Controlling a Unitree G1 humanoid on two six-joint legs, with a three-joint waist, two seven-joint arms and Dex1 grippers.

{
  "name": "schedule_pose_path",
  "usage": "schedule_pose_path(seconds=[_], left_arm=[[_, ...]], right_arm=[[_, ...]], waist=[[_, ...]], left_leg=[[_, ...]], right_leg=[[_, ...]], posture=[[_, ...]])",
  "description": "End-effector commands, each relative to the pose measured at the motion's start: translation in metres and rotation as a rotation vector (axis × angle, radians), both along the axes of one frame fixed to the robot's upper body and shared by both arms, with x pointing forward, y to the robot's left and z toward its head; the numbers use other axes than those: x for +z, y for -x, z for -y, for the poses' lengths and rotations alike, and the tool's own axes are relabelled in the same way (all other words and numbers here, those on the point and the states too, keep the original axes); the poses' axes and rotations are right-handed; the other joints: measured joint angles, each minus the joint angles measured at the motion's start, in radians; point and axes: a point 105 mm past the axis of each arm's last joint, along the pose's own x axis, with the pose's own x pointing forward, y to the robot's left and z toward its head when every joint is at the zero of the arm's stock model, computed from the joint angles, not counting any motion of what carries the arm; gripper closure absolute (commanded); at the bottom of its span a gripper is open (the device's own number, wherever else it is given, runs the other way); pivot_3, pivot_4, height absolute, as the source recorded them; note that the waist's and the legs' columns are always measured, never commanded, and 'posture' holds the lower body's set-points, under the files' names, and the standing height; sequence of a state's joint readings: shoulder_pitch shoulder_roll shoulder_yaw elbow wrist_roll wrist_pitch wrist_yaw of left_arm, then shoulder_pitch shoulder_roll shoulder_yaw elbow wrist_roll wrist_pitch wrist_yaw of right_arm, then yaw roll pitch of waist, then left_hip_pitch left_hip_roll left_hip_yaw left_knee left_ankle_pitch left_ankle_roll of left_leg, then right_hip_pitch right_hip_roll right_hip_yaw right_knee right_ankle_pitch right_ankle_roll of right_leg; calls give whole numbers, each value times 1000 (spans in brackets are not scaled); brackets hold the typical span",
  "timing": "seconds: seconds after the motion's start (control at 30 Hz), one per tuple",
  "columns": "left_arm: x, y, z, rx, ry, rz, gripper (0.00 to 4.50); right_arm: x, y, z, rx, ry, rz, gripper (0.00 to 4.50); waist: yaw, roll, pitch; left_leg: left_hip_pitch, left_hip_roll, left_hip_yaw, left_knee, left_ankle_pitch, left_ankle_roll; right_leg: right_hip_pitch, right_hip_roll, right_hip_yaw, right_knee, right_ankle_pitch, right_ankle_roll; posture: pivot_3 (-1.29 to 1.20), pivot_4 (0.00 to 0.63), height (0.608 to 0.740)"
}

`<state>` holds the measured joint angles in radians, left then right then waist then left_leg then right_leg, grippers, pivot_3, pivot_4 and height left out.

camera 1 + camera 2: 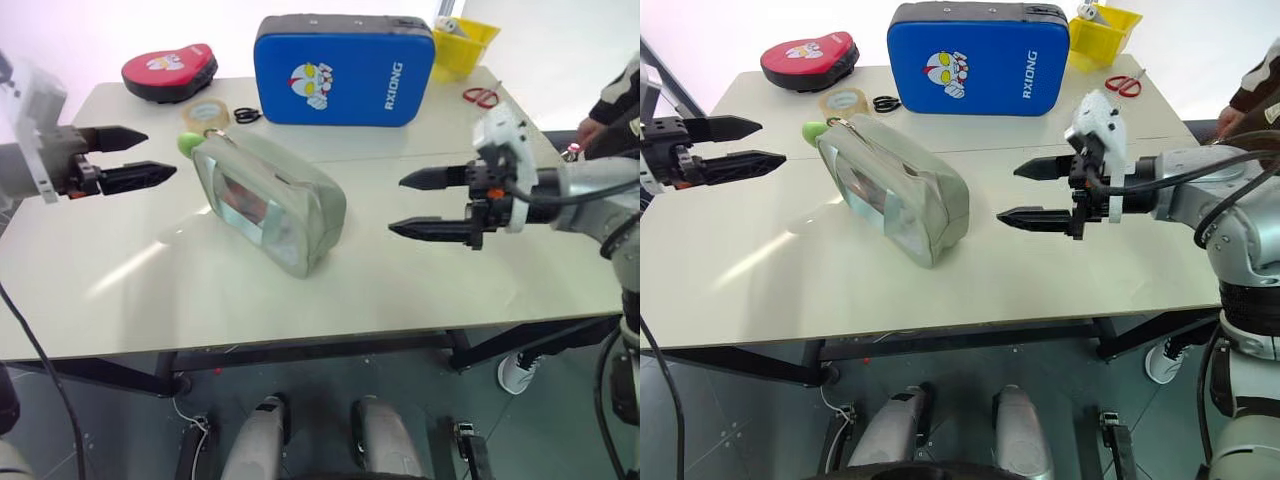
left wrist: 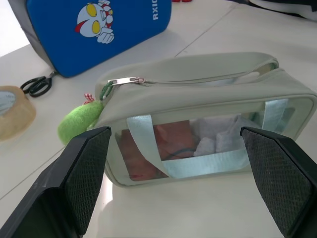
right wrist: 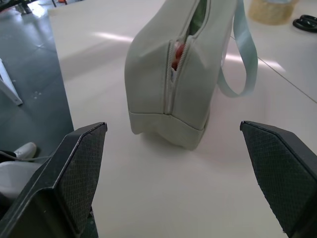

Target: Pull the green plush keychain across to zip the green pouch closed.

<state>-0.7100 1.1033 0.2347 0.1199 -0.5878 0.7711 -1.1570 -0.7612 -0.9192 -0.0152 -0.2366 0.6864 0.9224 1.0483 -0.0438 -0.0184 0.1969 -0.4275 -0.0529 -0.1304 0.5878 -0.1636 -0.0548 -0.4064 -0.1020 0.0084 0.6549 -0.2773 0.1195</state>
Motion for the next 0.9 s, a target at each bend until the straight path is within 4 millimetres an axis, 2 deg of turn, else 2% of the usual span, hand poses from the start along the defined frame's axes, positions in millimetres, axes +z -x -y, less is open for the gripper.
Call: schedule_pose_path(seconds=[0.03,0.13,0.27,0.4,0.57,0.73,0.9], left_arm=[[6,6,-4,4,-31,34,41],[-1,5,-3,5,-51,21,41],[6,4,-4,9,-43,42,41],[4,5,0,-15,-63,42,41],[-1,10,12,-85,-108,33,41],[-6,14,23,-143,-147,25,41],[-5,12,29,-165,-168,39,41]], right_arm=[[15,-7,3,-43,-22,83,0],[13,-8,3,-35,-12,89,0],[16,-8,0,-36,-27,107,0],[17,-7,-14,-47,-46,111,0],[18,-5,-47,-79,-53,137,0],[29,5,-87,-31,-82,160,0],[19,11,-124,41,-87,128,0]], waist=[[0,0,0],[1,0,0],[1,0,0],[0,0,0],[-1,0,0],[0,0,0],[0,0,0]], left_leg=[[0,0,0,0,0,0],[0,0,1,-1,0,0],[0,0,1,-1,0,0],[0,0,1,-1,0,0],[0,0,1,-3,0,0],[0,1,1,-3,0,0],[0,0,1,-3,0,0]], right_leg=[[0,0,0,0,0,0],[-1,0,1,0,0,0],[-1,0,1,-1,0,0],[-1,0,1,-1,0,0],[-2,0,1,0,0,0],[-2,0,1,0,0,0],[-2,0,1,0,0,0]], posture=[[0,150,740],[0,150,740],[0,150,740],[0,150,740],[0,150,740],[0,150,740],[0,150,740]])
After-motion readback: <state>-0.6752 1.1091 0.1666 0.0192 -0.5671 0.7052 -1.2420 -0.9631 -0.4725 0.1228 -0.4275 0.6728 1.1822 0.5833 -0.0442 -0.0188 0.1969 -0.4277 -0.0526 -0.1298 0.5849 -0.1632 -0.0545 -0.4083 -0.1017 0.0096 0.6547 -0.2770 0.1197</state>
